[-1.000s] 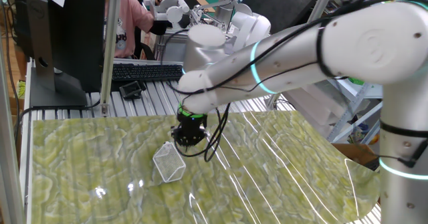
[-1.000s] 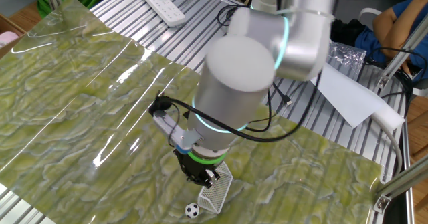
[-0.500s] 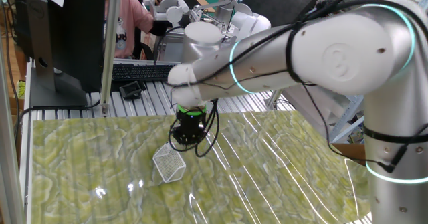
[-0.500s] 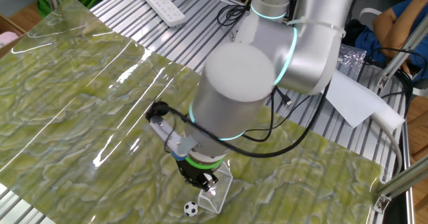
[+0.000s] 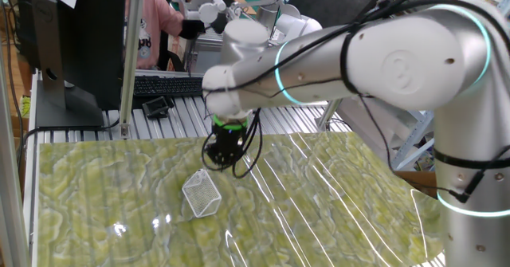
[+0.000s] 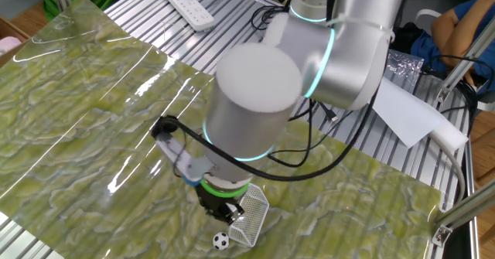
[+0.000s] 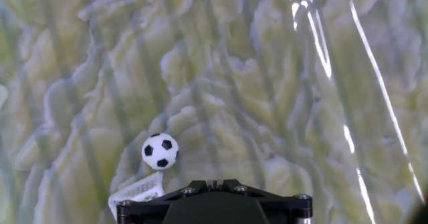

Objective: Push the soccer ball into the goal

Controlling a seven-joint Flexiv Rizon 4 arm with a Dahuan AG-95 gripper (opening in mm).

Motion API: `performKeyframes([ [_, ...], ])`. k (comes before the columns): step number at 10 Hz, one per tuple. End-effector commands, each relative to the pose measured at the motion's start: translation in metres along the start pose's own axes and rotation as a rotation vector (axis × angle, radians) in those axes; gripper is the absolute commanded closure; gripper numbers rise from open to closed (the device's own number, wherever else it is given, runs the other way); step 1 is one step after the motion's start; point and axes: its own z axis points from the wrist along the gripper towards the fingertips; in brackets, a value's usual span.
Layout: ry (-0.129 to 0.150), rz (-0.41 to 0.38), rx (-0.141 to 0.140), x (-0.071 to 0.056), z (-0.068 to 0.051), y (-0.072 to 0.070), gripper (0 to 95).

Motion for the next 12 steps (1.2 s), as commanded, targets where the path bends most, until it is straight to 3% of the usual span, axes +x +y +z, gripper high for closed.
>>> performKeyframes([
  [1,0.024,-0.019,-0.011,-0.016,-0.002,-0.001,95.0],
  [2,0.028,-0.008,-0.038,-0.022,-0.003,-0.001,95.0],
  [4,0.027,-0.004,-0.049,-0.024,-0.001,0.000,95.0],
  [6,0.040,0.014,-0.082,-0.025,0.000,0.001,95.0],
  [12,0.051,0.060,-0.110,-0.027,0.008,0.006,95.0],
])
